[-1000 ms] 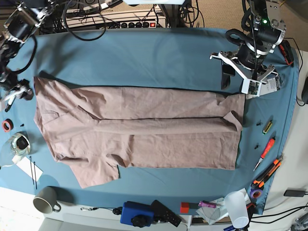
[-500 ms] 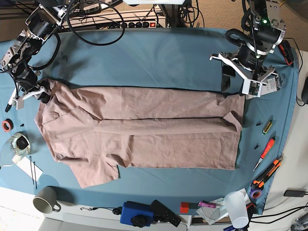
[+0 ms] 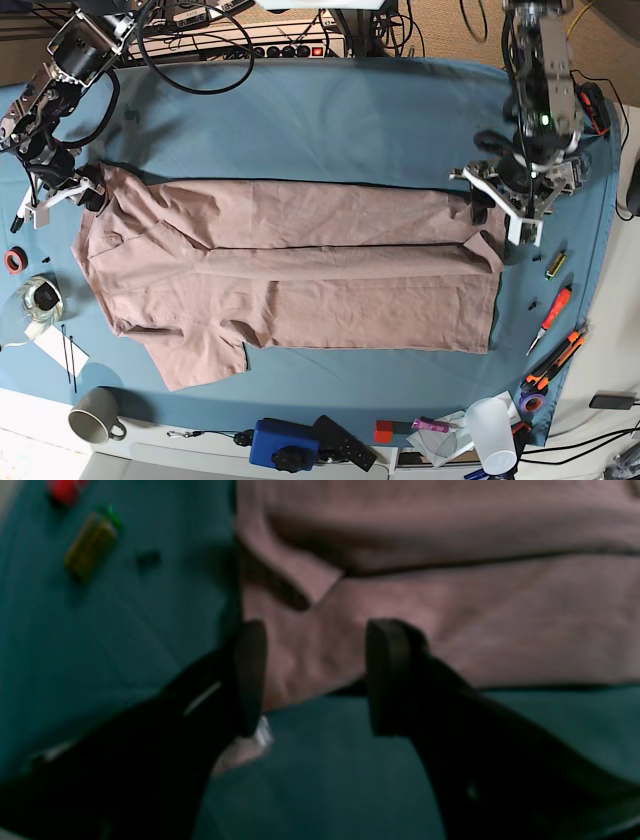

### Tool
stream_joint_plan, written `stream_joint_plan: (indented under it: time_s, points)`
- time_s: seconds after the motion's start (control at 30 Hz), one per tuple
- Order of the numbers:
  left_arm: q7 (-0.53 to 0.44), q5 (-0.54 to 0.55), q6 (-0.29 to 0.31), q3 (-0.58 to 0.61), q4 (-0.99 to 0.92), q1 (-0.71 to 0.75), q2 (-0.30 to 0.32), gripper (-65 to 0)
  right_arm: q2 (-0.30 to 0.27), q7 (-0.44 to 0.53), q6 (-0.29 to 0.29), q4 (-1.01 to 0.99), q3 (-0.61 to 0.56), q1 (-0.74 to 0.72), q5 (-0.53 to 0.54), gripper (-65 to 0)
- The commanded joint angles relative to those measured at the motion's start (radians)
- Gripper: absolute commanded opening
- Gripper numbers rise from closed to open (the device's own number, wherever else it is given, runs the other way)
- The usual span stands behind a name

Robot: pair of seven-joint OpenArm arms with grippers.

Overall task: Fold the T-shirt properly
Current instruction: 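Grasp the folded edge with both grippers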

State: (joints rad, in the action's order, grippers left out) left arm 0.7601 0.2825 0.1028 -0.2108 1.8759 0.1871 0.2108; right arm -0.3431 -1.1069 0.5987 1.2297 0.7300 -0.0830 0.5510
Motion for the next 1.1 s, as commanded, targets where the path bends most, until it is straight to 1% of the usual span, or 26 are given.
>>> stream_joint_plan:
  time_s: [0.0,0.07,0.23,0.4,0.53,0.6,0.63,0.67,0.77,0.87,0.9,1.07]
  points:
    - [-0.006,0.008,0.002,-0.002,-0.014,-0.036,0.006,-32.8,-0.012,-0.053,-0.012,0.0,-0.002,0.003,-0.043,-43.8]
    - [0.02,0.008,0.002,-0.002,-0.065,-0.076,0.006,-32.8,-0.012,-0.053,-0.012,0.0,-0.002,0.003,-0.043,-43.8]
    - [0.042,-0.003,-0.01,-0.002,-0.166,-0.148,0.006,-32.8,-0.012,-0.056,-0.011,0.0,-0.002,0.003,-0.043,-43.8]
    - [0.138,-0.029,-0.04,-0.002,-0.288,-0.209,0.008,-32.8,-0.018,-0.059,-0.011,0.0,-0.002,0.002,-0.043,-43.8]
    - [0.234,-0.016,-0.04,-0.002,-0.327,-0.238,0.008,-33.2,-0.02,-0.066,-0.011,0.0,-0.002,0.003,-0.008,-43.8]
    - [0.272,0.019,-0.039,-0.002,-0.328,-0.24,0.008,-36.9,-0.02,-0.074,-0.008,0.0,-0.002,0.003,0.024,-44.1]
    - [0.285,0.038,-0.039,-0.002,-0.328,-0.24,0.008,-40.0,-0.02,-0.079,-0.008,0.0,-0.002,0.003,0.037,-46.5]
    - [0.298,0.052,-0.039,-0.002,-0.328,-0.24,0.008,-43.4,-0.02,-0.084,-0.008,0.0,-0.002,0.003,0.048,-50.3]
    - [0.326,0.07,-0.039,-0.002,-0.327,-0.24,0.008,-53.9,-0.02,-0.088,-0.008,0.0,-0.002,0.002,0.055,-64.7]
    - [0.356,0.07,-0.039,-0.002,-0.327,-0.24,0.008,-64.2,-0.02,-0.08,-0.008,0.0,-0.002,0.002,0.055,-65.0]
    - [0.371,0.07,-0.039,-0.002,-0.327,-0.24,0.008,-65.0,-0.02,-0.073,-0.007,0.0,-0.002,0.002,0.055,-65.0]
    - [0.444,0.069,-0.039,-0.002,-0.29,-0.243,0.008,-65.0,-0.024,-0.042,-0.006,0.002,-0.001,0.002,0.063,-65.0]
